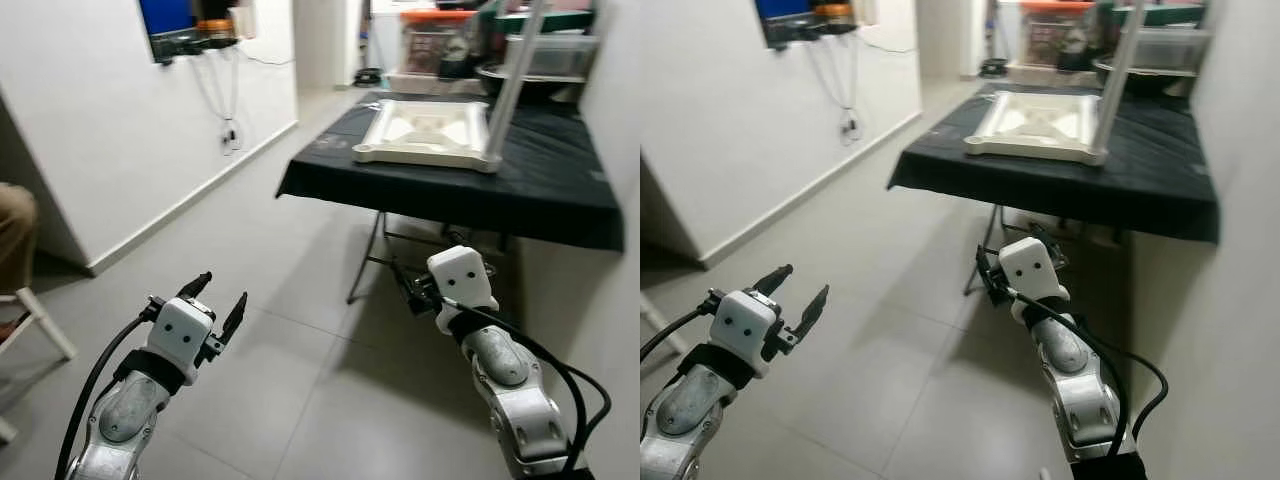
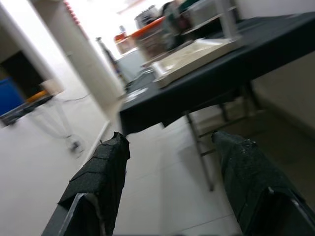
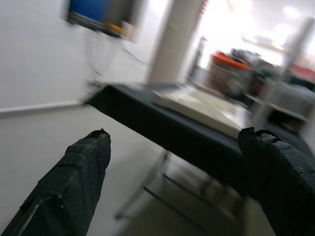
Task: Building children table
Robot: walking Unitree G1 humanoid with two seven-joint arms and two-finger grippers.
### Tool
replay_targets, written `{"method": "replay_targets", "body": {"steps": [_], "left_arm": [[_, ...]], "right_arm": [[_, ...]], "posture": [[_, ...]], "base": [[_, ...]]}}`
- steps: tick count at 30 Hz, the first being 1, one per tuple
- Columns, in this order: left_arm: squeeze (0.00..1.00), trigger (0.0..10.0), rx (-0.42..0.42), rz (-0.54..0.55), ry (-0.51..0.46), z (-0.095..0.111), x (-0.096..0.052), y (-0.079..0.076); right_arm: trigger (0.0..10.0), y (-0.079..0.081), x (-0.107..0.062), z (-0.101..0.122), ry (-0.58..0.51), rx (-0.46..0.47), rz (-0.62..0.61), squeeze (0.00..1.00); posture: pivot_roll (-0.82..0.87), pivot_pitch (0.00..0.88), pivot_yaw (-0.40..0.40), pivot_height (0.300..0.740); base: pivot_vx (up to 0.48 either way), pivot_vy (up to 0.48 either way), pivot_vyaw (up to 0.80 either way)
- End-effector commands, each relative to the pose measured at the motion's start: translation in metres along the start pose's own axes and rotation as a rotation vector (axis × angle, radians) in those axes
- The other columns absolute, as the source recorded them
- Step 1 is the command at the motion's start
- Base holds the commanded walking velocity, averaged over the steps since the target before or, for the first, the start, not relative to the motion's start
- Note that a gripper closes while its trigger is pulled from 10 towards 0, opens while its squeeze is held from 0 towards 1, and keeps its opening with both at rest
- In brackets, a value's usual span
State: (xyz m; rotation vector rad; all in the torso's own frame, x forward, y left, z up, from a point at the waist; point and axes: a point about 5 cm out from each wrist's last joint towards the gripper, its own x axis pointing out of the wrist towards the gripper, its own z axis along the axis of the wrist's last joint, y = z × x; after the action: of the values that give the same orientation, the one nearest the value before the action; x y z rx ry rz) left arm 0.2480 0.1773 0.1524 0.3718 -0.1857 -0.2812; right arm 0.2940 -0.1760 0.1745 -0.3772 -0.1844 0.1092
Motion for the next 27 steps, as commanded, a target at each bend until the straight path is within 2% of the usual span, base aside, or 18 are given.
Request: {"method": "replay_targets", "body": {"steps": [1,13,17,22,27], "left_arm": [[0.0,10.0,0.008,-0.01,0.007,-0.002,-0.002,0.002],[0.0,10.0,-0.001,-0.01,0.018,-0.009,-0.001,0.005],[0.0,10.0,-0.023,-0.081,-0.011,-0.008,0.018,-0.006],[0.0,10.0,-0.029,-0.11,-0.022,-0.007,0.026,-0.007],[0.0,10.0,-0.026,-0.136,-0.029,-0.007,0.03,-0.009]], "right_arm": [[10.0,-0.001,-0.001,-0.001,0.01,0.024,-0.015,0.0],[10.0,0.002,-0.008,0.004,0.004,0.051,-0.075,0.0],[10.0,-0.004,-0.015,0.01,-0.008,0.046,-0.135,0.0],[10.0,-0.009,-0.021,0.011,-0.002,0.044,-0.186,0.0],[10.0,-0.01,-0.025,0.009,0.012,0.047,-0.217,0.0]], "posture": [[-0.13,0.0,0.036,0.74],[-0.18,0.0,0.086,0.74],[-0.27,0.0,0.162,0.74],[-0.31,0.0,0.212,0.74],[-0.32,0.0,0.22,0.74]], "base": [[0.0,0.0,-0.8],[0.0,0.0,-0.8],[0.0,0.0,-0.8],[0.0,0.0,-0.8],[0.0,0.0,-0.8]]}}
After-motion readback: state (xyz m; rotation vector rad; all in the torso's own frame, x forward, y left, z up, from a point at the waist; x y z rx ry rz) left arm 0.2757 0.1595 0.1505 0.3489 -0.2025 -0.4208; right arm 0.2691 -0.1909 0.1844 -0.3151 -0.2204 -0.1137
